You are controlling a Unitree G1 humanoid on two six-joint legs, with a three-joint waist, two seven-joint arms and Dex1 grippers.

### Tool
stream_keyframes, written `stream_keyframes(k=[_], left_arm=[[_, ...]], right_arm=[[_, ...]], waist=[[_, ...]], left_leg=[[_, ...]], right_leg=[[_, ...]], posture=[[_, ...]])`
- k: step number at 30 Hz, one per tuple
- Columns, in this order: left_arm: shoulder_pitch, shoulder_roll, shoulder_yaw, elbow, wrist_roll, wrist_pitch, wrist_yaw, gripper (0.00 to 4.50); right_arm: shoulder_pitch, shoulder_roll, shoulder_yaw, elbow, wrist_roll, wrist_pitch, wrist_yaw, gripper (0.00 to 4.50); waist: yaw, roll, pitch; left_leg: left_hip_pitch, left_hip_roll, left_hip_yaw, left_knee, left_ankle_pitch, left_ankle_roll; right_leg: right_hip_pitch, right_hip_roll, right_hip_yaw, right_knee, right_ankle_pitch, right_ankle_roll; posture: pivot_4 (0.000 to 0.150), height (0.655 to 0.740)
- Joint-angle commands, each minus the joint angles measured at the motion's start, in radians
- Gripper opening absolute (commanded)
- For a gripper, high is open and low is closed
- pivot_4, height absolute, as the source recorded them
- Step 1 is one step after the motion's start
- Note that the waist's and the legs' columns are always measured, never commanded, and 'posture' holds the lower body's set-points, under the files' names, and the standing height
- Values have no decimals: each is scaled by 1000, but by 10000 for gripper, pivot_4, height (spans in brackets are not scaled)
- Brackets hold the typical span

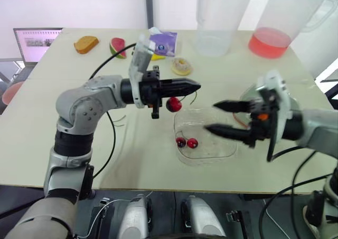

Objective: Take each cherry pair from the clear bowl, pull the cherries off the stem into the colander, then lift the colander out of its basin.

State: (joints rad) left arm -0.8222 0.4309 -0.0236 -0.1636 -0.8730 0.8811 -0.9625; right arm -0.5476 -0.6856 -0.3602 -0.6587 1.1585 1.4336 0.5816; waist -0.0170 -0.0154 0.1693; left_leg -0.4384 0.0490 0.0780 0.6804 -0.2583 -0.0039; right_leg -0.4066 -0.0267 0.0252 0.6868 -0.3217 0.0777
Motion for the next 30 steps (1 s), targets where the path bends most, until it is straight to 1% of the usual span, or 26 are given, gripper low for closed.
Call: stream_keyframes(k=[1,5,8,16,19,22,23,25,26,27,30], left_arm=[[5,8,6,-10,9,-35,-30,0],[17,13,6,-14,15,-37,-42,0],[24,13,5,-13,22,-40,-46,0],[34,4,2,-17,29,-41,-44,0],[33,1,3,-16,31,-40,-44,0],[30,1,4,-14,32,-40,-43,0],[29,1,4,-14,33,-40,-42,0],[28,1,4,-14,33,-40,-41,0],[28,0,5,-14,33,-40,-40,0],[28,1,5,-14,34,-40,-40,0],[27,-1,4,-14,34,-40,-37,0]], right_arm=[[-83,85,84,58,-4,-17,-134,44540],[-122,155,132,114,-17,-26,-226,44540],[-129,181,158,123,-4,-39,-255,44540],[-140,234,200,144,22,-66,-313,44540],[-140,243,208,151,28,-76,-331,35672],[-138,242,214,154,32,-80,-341,21226],[-137,241,215,155,34,-81,-343,15132],[-134,234,217,154,37,-79,-344,6286],[-133,231,219,154,39,-78,-345,3604],[-131,229,220,154,42,-77,-345,2871],[-124,215,227,149,51,-69,-342,2770]], waist=[[0,0,0],[6,0,0],[6,0,0],[2,0,0],[3,0,0],[3,0,0],[3,0,0],[3,0,0],[2,0,0],[2,0,0],[3,0,0]], left_leg=[[0,0,0,0,0,0],[-1,0,0,0,0,0],[-3,-1,0,0,0,0],[-3,0,0,0,0,1],[-3,0,0,0,0,1],[-3,0,0,0,0,1],[-3,0,0,0,0,1],[-3,0,0,0,0,1],[-3,0,0,0,0,1],[-3,0,0,0,0,1],[-3,0,0,0,0,1]], right_leg=[[0,0,0,0,0,0],[-1,0,0,0,0,0],[-2,-1,0,-1,0,0],[-2,0,-1,0,0,0],[-2,-1,-1,0,0,0],[-2,-1,-1,0,0,0],[-2,-1,-1,0,0,0],[-2,-1,-1,0,0,0],[-2,0,-1,0,0,0],[-2,0,-1,0,0,0],[-2,0,-1,0,0,0]], posture=[[1500,7400],[1500,7400],[1500,7400],[1500,7400],[1500,7400],[1500,7400],[1500,7400],[1500,7400],[1500,7400],[1500,7400],[1500,7400]])
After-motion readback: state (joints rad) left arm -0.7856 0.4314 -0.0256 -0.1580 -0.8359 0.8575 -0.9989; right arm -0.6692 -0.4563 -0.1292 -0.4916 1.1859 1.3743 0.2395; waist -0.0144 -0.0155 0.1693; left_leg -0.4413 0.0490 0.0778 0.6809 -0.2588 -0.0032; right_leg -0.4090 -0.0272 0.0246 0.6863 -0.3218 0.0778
